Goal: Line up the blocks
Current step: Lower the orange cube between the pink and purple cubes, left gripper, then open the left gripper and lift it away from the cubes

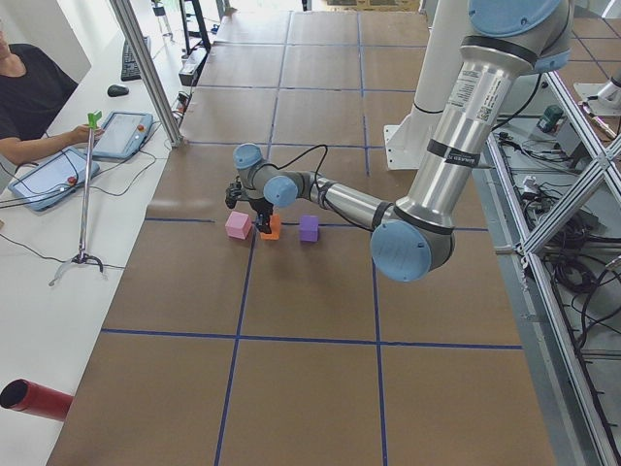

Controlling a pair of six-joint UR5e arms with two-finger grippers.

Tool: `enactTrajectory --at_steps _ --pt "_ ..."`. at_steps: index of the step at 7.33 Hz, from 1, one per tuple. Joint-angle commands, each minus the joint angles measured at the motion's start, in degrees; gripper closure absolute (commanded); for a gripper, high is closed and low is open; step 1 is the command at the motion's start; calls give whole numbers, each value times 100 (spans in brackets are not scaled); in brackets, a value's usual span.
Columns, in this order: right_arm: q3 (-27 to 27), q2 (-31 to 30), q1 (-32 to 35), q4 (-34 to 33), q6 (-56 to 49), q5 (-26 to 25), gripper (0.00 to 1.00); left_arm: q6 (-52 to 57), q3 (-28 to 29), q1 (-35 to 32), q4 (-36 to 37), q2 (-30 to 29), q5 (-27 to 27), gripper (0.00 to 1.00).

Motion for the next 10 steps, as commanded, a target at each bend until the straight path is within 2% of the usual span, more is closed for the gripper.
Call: enactTrajectory --at_steps 1,5,8,10 --pt "-5 0 -1 -1 -4 0 0 18 1 6 -63 12 0 0" --pt "-5 0 -1 -1 5 0 0 53 -43 -11 -72 4 -9 0" --pt "4 0 -1 -1 -3 0 0 404 -428 -703 190 56 -79 0" --pt "-5 0 -1 -1 -4 0 0 1225 -1191 -1142 1354 83 -88 0"
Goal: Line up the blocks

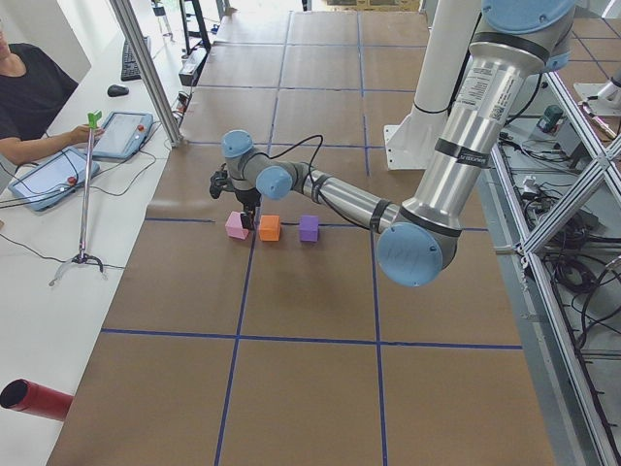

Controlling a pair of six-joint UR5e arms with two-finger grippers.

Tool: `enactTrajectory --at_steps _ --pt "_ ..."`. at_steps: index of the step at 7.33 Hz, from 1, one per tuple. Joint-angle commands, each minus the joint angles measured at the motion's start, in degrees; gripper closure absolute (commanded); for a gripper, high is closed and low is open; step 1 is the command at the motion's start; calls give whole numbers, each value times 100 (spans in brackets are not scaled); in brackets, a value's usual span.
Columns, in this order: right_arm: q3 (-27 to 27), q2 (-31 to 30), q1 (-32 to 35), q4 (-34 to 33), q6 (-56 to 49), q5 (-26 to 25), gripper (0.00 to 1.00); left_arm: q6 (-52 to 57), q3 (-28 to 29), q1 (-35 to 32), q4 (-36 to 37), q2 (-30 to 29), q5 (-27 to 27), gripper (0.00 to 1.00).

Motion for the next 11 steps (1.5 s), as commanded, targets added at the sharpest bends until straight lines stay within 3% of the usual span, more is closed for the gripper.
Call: enactTrajectory --at_steps 1,3,6,8,11 --pt "-2 0 0 0 8 0 0 1294 -755 -765 1251 157 -12 0" --pt "7 0 0 0 8 0 0 2980 -829 -1731 1993 481 -20 0" --pt "-2 0 0 0 -1 0 0 4934 -497 -2963 1899 1640 -29 0" --pt "-2 0 0 0 8 0 0 5073 57 -3116 1899 1827 -160 0" --pt "7 0 0 0 -1 0 0 5003 112 -3116 1373 2372 -616 0"
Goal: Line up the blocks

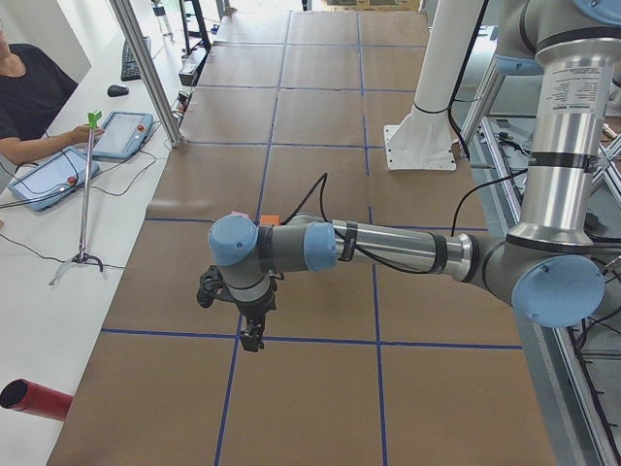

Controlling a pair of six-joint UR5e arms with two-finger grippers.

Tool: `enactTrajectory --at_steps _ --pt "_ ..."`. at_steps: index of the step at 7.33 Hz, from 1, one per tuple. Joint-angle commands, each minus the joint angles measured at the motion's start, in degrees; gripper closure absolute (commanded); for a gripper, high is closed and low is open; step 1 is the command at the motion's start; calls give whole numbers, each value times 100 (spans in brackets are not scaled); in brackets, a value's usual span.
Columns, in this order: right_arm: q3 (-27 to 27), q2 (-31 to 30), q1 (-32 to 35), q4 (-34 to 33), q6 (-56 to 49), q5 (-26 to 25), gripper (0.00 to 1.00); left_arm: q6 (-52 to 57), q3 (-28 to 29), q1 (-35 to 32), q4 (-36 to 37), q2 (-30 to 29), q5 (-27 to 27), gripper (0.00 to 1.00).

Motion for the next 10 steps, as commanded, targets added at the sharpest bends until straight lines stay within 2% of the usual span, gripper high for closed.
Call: enactTrajectory --at_steps 1,2,5,7,10 --pt "8 0 0 0 2 0 0 -398 39 4 -485 168 -238 0" --pt "8 0 0 0 -7 0 0 -594 144 4 -766 185 -238 0" --pt "-1 0 0 0 2 0 0 -656 119 22 -804 98 -211 0" --pt "-1 0 0 0 -7 0 0 -1139 -310 39 -769 106 -159 0" --pt "-1 0 0 0 -7 0 0 -1097 -251 48 -786 115 -167 0"
